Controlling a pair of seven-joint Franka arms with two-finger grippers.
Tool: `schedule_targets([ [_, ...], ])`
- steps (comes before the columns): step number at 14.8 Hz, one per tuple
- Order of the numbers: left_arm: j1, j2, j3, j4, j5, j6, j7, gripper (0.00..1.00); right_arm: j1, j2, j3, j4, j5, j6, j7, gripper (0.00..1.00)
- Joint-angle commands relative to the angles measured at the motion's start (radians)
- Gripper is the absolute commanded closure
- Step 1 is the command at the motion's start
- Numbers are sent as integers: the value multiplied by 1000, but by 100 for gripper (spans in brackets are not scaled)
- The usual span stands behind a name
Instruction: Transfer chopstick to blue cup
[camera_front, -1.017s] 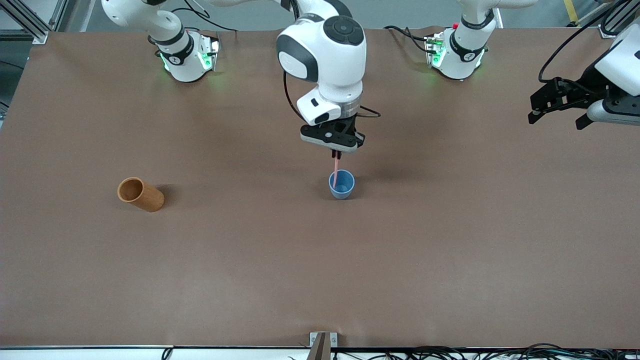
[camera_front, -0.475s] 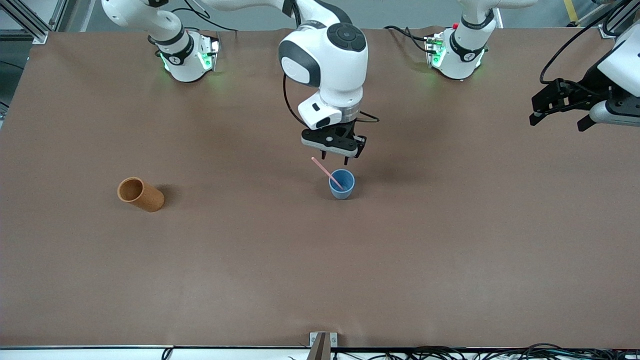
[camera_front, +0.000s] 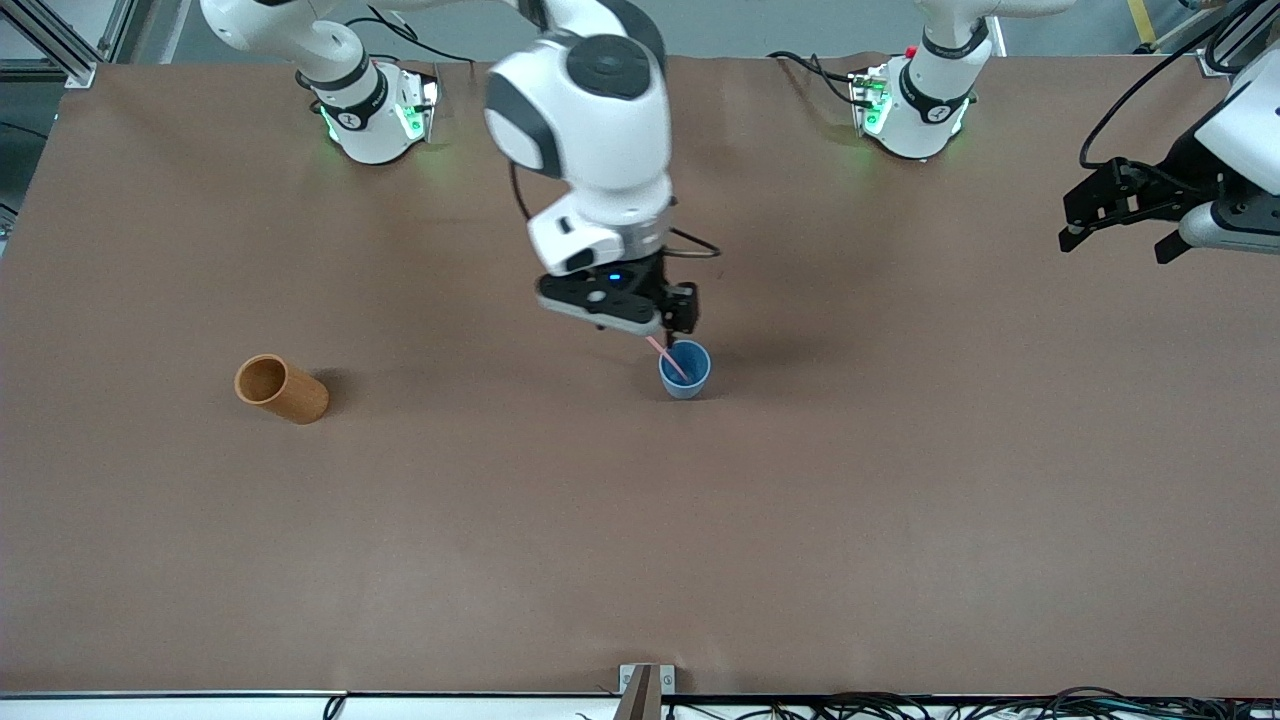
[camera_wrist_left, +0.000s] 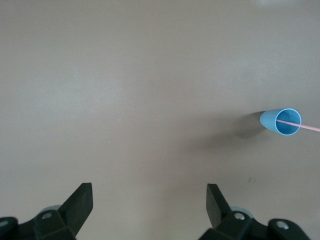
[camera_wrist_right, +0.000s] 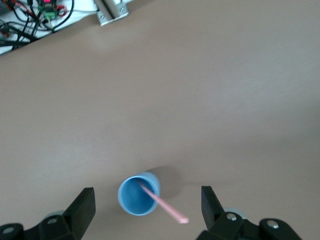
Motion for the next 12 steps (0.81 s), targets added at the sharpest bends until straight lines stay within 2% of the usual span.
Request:
schedule_targets([
  [1,5,14,-2,33,-5,-26,14,0,-124,-178,16,-133,45,-90,-162,6],
  [9,5,14,-2,33,-7,-26,9,0,-465,-555,10,-533,48,-127,-543,6],
  [12,3,14,-2,33,-7,-26,10,0,-562,-646,8,-613,48,-150,-636,6],
])
